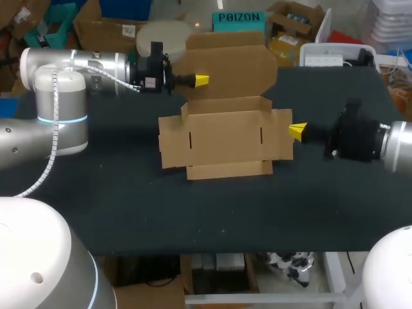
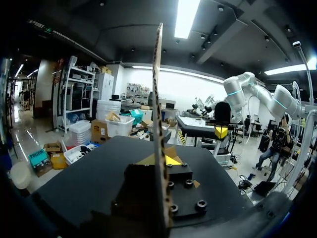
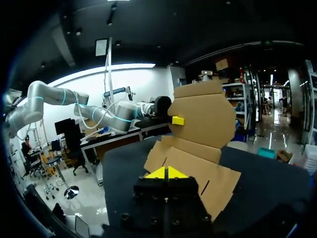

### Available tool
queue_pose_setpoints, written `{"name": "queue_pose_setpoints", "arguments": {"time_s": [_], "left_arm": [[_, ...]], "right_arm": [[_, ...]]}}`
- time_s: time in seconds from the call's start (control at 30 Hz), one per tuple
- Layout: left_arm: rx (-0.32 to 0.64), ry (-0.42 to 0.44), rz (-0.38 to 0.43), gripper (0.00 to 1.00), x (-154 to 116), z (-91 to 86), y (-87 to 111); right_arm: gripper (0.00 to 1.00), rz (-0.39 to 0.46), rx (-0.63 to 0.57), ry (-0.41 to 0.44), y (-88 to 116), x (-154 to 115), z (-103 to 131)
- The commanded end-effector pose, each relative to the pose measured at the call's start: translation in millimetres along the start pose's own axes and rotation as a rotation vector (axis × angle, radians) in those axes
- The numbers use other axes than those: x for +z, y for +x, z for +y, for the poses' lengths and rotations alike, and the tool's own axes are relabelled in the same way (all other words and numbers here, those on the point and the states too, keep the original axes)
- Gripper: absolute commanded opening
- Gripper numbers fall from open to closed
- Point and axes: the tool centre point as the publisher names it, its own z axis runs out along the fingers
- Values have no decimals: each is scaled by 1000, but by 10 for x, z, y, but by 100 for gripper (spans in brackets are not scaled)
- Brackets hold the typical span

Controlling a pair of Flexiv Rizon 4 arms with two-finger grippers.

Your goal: Assemble the packaging by folding the flat box into shape, placing the metal phone stand inside, and closing the box properly

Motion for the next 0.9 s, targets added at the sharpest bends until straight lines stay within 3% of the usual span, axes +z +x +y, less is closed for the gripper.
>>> {"name": "queue_pose_setpoints", "arguments": {"time_s": [0.03,0.1,0.67,0.9], "left_arm": [[5,0,-4,0,6,2,31],[7,0,-5,0,9,4,33],[-5,3,-11,0,5,15,26],[50,-7,-49,0,48,-19,124]], "right_arm": [[0,-109,-16,-29,107,-51,-139],[0,-163,-30,-22,136,-46,-235],[0,-169,-16,-14,129,-4,-235],[0,-173,31,-8,263,108,-403]]}}
